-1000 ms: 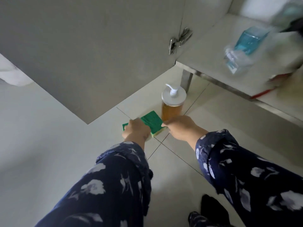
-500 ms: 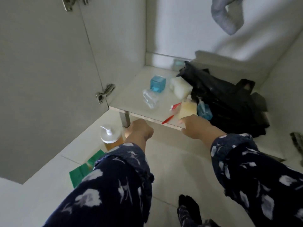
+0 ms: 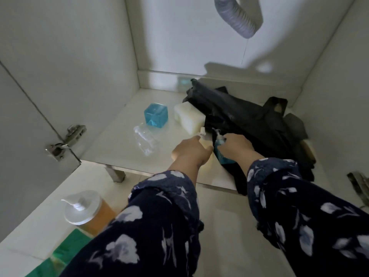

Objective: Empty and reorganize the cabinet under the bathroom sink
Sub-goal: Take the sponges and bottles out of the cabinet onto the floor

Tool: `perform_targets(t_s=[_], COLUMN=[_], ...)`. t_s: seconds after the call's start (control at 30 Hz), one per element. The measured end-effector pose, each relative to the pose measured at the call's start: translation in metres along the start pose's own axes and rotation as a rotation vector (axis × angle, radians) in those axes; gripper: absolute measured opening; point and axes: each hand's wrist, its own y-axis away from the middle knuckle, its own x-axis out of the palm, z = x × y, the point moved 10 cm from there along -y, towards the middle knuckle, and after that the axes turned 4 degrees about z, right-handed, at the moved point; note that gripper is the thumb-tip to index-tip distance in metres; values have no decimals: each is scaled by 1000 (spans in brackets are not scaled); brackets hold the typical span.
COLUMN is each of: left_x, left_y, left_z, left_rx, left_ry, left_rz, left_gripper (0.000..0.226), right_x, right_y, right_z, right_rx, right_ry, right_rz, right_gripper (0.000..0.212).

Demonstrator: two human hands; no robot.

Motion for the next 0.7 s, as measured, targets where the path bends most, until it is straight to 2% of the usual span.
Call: perform_targets(t_s=[0.13, 0.27, 0.47, 0.7], left_x=[14, 3, -17, -38], left_y=[-20, -18, 15, 96], left_z=[-13, -13, -10, 25], left_rx=[-25, -16, 33, 54], left_ry=[-120, 3, 268, 442], left_rz=[31, -104, -253, -377], left_gripper=[83, 60, 60, 53], right_x=[14, 14, -22, -37], right_y=[-17, -22, 9, 86], right_z=[-6, -12, -9, 20], right_rx=[3, 22, -4, -97], right_ry=[11, -54, -260, -341], right_rz=[19, 10, -117, -106], right_gripper=[36, 45, 58, 62])
